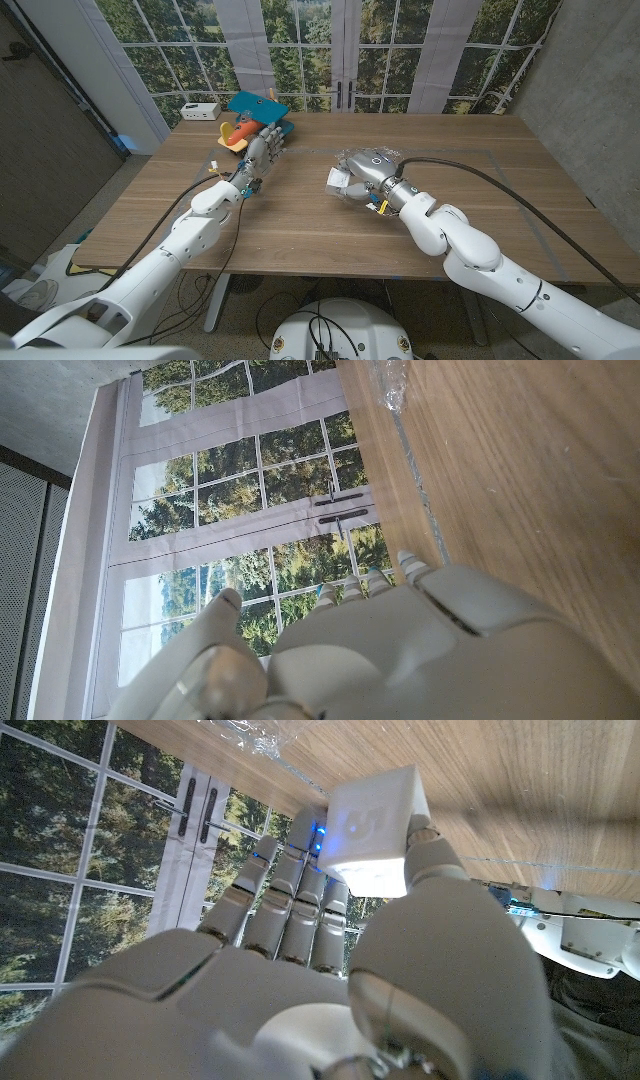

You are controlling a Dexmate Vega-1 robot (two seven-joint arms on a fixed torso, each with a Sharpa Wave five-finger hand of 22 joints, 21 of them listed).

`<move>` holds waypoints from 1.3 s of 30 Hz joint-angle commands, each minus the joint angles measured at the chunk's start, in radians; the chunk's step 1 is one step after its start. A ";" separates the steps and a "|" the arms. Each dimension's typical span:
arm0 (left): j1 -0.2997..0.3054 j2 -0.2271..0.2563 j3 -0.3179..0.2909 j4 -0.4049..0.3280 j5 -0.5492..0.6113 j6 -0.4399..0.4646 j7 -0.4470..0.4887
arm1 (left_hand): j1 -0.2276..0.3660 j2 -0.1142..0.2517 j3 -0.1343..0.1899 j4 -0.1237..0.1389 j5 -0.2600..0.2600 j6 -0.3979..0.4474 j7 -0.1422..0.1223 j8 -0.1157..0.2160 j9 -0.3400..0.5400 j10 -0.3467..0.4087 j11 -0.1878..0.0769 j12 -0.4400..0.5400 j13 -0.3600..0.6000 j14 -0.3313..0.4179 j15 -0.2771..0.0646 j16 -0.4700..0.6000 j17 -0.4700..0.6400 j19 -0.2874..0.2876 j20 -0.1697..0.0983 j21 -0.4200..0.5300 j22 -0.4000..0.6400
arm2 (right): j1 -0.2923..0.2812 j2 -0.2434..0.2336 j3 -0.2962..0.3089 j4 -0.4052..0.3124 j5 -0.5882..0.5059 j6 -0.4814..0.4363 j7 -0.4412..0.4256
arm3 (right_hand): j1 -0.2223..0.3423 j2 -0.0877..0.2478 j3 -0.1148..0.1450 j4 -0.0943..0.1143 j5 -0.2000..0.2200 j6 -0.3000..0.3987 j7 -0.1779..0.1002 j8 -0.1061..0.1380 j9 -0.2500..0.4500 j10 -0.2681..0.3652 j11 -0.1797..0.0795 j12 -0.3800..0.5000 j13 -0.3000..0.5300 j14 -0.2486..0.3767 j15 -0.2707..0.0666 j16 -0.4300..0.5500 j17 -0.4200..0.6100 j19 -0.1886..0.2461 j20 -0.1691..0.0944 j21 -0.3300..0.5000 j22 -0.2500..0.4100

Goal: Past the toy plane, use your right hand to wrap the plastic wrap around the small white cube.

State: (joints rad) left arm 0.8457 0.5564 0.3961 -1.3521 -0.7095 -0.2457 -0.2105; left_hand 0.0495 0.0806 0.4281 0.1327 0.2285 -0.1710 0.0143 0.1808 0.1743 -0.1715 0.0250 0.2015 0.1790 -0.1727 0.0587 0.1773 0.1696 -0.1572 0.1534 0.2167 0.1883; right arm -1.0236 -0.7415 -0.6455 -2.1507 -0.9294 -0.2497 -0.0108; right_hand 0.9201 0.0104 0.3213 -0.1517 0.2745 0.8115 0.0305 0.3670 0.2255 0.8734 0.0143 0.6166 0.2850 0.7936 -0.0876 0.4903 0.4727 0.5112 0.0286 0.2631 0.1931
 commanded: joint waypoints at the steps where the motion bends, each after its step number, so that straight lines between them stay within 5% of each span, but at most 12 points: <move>1: 0.006 -0.012 -0.003 -0.005 -0.004 -0.020 0.008 | 0.006 0.019 -0.002 -0.001 0.006 -0.125 -0.004 0.001 0.002 -0.166 0.002 -0.004 0.003 -0.174 -0.001 0.001 0.003 0.004 0.005 0.001 0.004 | 0.026 -0.010 0.038 0.022 0.071 -0.008 -0.041 | 0.055 0.063 0.007 0.009 0.001 0.154 -0.097 0.007 0.002 0.030 -0.035 0.036 0.134 0.011 -0.106 0.000 0.006 0.003 0.009 0.007 0.004; 21: 0.002 -0.026 -0.001 0.004 -0.003 -0.022 0.023 | 0.006 0.018 -0.003 -0.002 0.007 -0.123 -0.001 0.002 0.002 -0.165 0.003 -0.004 0.003 -0.173 -0.001 0.001 0.002 0.006 0.004 0.001 0.004 | 0.121 -0.002 0.087 0.118 0.299 -0.005 -0.055 | 0.051 0.061 0.004 0.010 0.000 0.154 -0.095 0.007 0.001 0.027 -0.033 0.050 0.147 0.018 -0.102 -0.005 0.016 0.002 0.012 0.007 0.004; 39: 0.002 -0.033 -0.001 0.015 -0.003 -0.025 0.028 | 0.006 0.018 -0.005 -0.002 0.007 -0.123 -0.001 0.002 0.002 -0.166 0.002 -0.004 0.003 -0.174 -0.001 0.001 0.002 0.005 0.004 0.000 0.004 | 0.216 -0.004 0.053 0.210 0.408 -0.044 -0.042 | 0.049 0.063 0.001 0.010 -0.002 0.161 -0.090 0.011 0.001 0.031 -0.031 0.060 0.152 0.026 -0.099 -0.003 0.029 0.003 0.014 0.008 0.005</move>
State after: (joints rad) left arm 0.8461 0.5263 0.3963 -1.3410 -0.7112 -0.2682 -0.1870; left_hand 0.0495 0.0806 0.4281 0.1327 0.2285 -0.1711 0.0143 0.1809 0.1743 -0.1715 0.0250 0.2015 0.1789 -0.1727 0.0587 0.1773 0.1696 -0.1572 0.1535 0.2167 0.1883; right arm -0.8598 -0.7429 -0.5705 -1.9913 -0.5790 -0.2681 -0.0606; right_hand 0.9151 0.0154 0.3171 -0.1474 0.2736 0.8293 0.0483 0.3711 0.2258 0.8732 0.0138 0.6628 0.2850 0.8130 -0.0930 0.4878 0.4990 0.5109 0.0361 0.2631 0.1929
